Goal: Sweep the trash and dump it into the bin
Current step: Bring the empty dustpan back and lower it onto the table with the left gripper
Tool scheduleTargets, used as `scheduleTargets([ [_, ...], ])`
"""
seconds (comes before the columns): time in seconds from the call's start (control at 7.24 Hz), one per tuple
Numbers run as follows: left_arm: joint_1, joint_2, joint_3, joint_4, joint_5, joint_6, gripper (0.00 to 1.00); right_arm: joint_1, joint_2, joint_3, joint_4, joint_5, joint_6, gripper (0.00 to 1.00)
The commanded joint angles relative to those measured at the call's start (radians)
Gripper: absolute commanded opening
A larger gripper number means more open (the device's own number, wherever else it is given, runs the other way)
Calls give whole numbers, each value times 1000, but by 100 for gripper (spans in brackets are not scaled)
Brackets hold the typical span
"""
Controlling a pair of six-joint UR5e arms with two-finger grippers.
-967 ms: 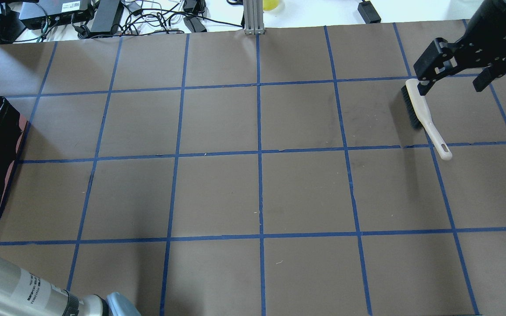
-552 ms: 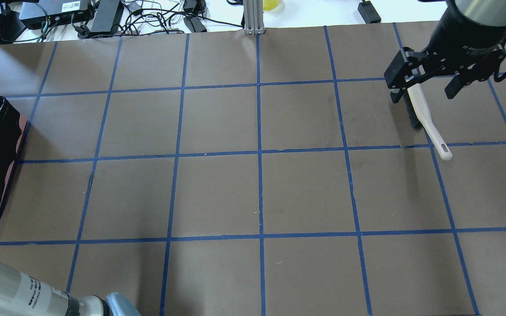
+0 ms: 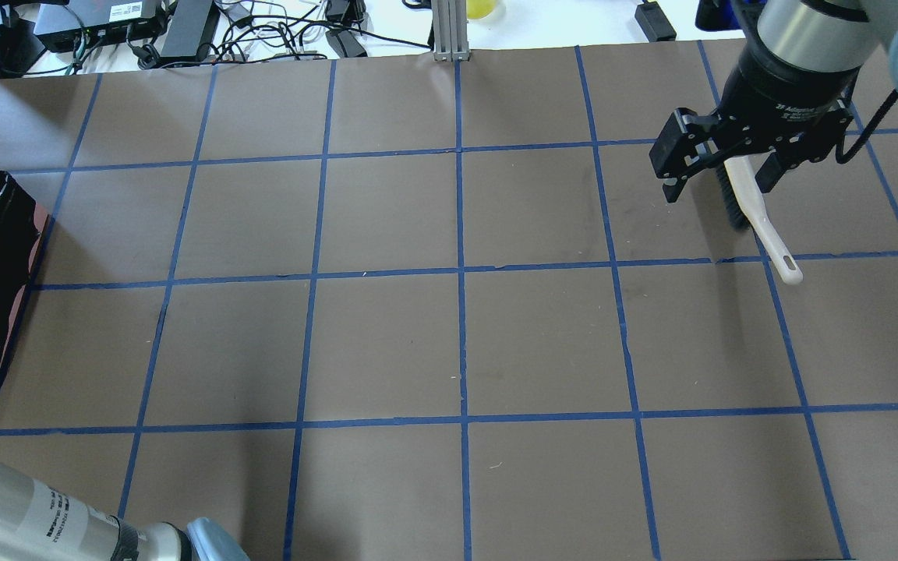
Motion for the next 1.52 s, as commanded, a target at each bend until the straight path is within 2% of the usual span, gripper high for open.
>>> scheduleTargets([
  [0.0, 1, 4, 18, -143, -96, -118, 0, 23, 1, 76, -138, 2, 20, 100],
  [0.14, -10, 6, 18, -195, -130, -230, 0, 23, 1, 84, -140, -15, 24, 100],
  [0.28, -25, 9, 17, -256, -202, -310, 0, 23, 1, 84, -134, -18, 36, 100],
  [0.41, -88, 9, 12, -299, -206, -403, 0, 24, -5, 82, -129, -16, 130, 100],
  [0.69, -212, 12, -6, -343, -198, -566, 0, 23, -13, 67, -105, -47, 60, 100],
  [0.83, -248, -9, -29, -344, -198, -597, 0, 24, -30, 53, -103, -62, 57, 100],
  [0.97, -303, -9, -76, -338, -198, -601, 0, 37, -41, 52, -105, -38, 67, 100],
  [1.1, -367, -12, -110, -326, -196, -645, 0, 85, -38, 53, -108, -42, 67, 100],
  [1.38, -477, -31, -133, -323, -195, -734, 0, 103, -35, 53, -122, -52, 56, 100],
])
